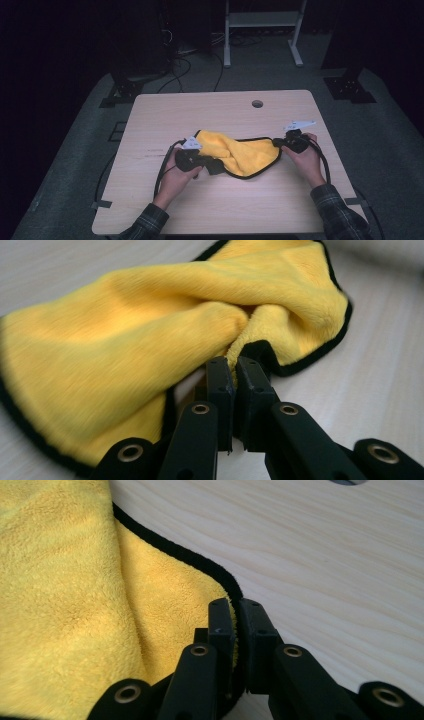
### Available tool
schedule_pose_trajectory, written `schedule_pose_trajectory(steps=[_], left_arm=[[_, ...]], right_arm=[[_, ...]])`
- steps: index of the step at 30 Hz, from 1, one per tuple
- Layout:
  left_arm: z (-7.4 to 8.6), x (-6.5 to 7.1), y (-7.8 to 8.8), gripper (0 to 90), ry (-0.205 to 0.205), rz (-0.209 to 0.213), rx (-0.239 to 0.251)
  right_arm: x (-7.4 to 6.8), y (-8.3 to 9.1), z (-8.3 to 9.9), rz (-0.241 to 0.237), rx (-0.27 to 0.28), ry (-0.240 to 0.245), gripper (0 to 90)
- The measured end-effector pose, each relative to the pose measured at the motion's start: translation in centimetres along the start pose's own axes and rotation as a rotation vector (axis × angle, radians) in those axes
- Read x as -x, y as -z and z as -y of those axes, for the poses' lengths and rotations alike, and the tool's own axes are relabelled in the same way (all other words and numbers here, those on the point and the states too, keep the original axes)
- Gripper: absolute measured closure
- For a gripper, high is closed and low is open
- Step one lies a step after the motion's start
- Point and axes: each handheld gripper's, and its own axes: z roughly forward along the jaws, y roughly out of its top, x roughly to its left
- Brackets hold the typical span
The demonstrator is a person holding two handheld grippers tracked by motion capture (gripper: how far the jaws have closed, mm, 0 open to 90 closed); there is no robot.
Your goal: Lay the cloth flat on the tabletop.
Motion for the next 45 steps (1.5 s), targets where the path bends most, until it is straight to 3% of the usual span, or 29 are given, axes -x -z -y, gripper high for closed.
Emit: schedule_pose_trajectory(steps=[10,16,21,28,36,45], left_arm=[[0.4,-2.9,2.6,84.9,0.059,-0.078,0.061],[0.3,-4.2,4.8,85.0,0.1,-0.103,0.137],[-0.8,-4.3,6.5,85.0,0.084,-0.121,0.19],[-3.5,-3.8,9.7,85.1,0.053,-0.139,0.307],[-6.0,-2.9,13.3,85.0,0.01,-0.149,0.434],[-7.8,-1.6,16.7,85.1,-0.031,-0.154,0.531]], right_arm=[[2.0,2.9,0.7,0.047,0.055,-0.072,83.5],[1.8,4.2,0.6,0.017,0.091,-0.099,83.6],[0.5,6.0,-0.8,0.029,0.132,-0.053,83.7],[-0.8,9.4,-2.9,0.056,0.227,-0.014,83.8],[-2.9,14.2,-5.3,0.092,0.343,0.055,83.9],[-5.3,18.6,-7.2,0.112,0.46,0.115,83.9]])
